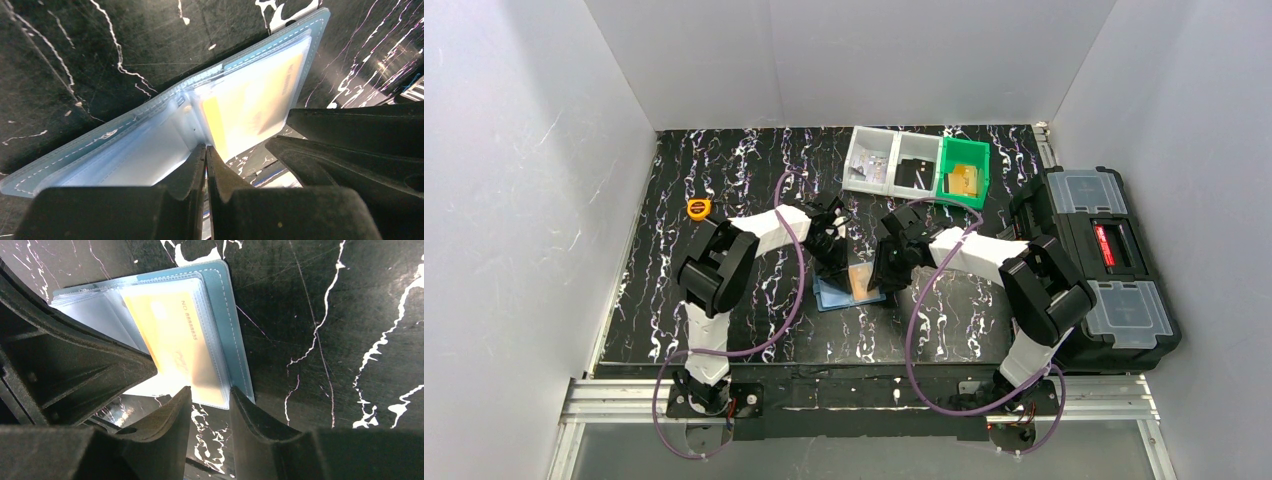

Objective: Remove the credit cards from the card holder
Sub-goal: Remove the credit card from the card holder.

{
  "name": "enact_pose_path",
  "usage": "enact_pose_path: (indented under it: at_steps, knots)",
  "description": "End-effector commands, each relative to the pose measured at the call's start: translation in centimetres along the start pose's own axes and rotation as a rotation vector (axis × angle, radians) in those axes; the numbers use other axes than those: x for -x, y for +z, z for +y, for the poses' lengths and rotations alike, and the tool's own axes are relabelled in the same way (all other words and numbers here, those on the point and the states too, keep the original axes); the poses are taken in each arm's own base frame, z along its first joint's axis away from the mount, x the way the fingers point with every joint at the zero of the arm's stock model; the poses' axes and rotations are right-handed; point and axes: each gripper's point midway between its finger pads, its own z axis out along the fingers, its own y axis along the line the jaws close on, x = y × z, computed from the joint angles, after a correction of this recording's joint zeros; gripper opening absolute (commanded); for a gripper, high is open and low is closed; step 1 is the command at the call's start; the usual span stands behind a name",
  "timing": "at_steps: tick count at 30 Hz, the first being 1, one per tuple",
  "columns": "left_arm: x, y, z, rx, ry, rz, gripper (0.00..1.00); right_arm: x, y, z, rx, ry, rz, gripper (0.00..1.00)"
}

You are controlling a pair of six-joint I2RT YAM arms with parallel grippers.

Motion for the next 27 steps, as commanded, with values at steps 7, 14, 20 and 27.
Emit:
enact_pose_path:
  at_steps: [7,14,20,27]
  knots:
    - [-2.5,2.5,1.0,0.066,0.010,0.080,0.04,-0.5,-0.8,2.1,0.114,0.026,0.014,0.40]
    - [-3.0,2.6,0.9,0.050,0.001,0.088,0.03,-0.9,-1.8,2.2,0.139,0.033,0.005,0.40]
    - [-3.8,2.5,0.3,0.006,0.007,0.109,0.03,-1.0,-2.5,2.2,0.158,0.024,-0.011,0.41]
    - [-4.6,2.8,-0.1,-0.043,-0.005,0.134,0.03,-1.3,-2.2,0.9,0.108,0.022,-0.003,0.52]
